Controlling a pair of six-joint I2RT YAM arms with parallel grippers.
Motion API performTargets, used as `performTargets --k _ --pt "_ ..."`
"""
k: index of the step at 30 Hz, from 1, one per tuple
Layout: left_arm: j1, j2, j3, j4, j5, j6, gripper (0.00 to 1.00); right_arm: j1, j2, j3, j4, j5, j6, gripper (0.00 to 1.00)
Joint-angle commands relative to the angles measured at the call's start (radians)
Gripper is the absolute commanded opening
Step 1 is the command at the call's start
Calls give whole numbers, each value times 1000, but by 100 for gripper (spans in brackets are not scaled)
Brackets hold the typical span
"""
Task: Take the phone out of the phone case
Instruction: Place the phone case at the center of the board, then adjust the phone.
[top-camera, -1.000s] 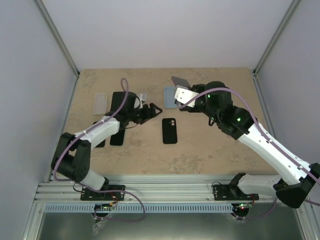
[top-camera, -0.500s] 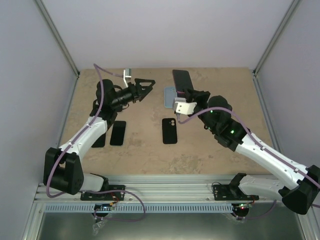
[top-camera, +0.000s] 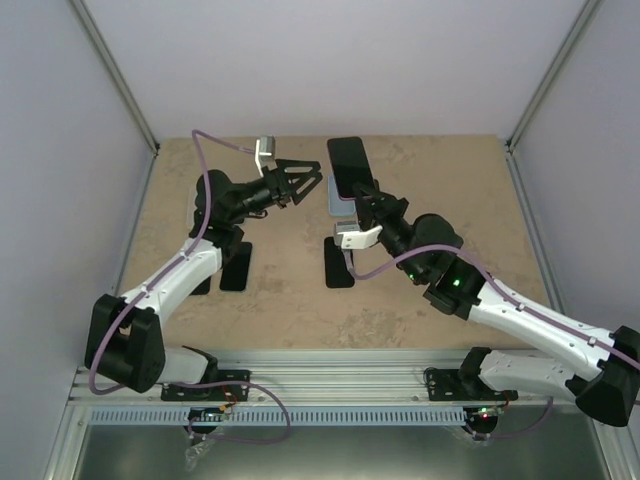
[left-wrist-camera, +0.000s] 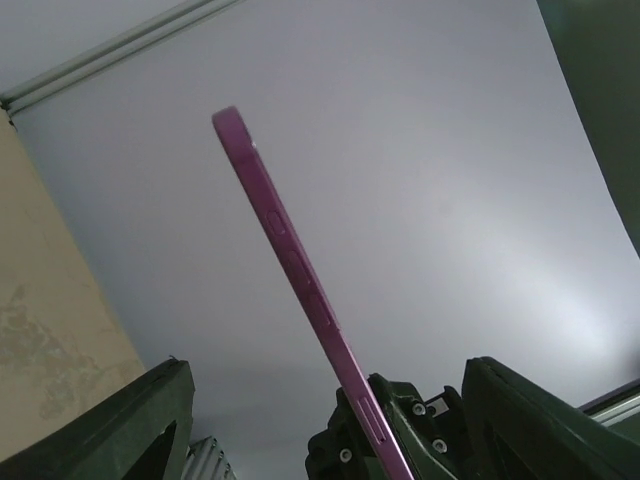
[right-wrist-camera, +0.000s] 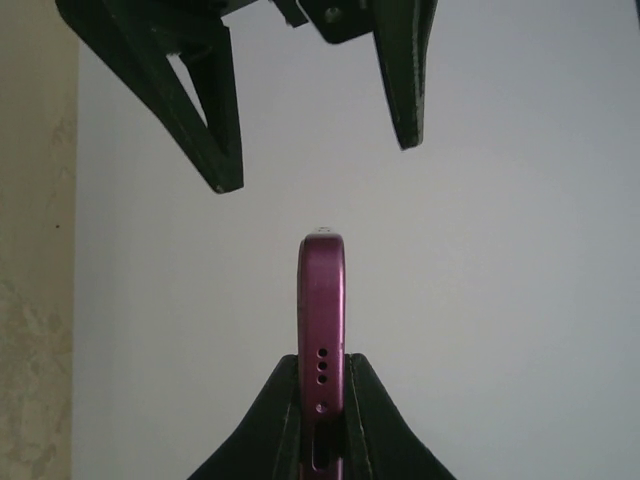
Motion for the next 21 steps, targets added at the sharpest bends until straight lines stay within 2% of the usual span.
performTargets --k 1,10,17,21 --pt "-9 -39 -15 -47 -31 28 75 33 -17 -13 162 28 -85 0" --pt "-31 -28 1 -72 -26 58 66 76 2 -48 209 36 -169 1" --pt "-44 -27 -2 -80 -25 80 51 87 13 -53 196 40 -171 0" --pt "-54 -13 4 -81 -29 78 38 98 13 -61 186 43 -152 0"
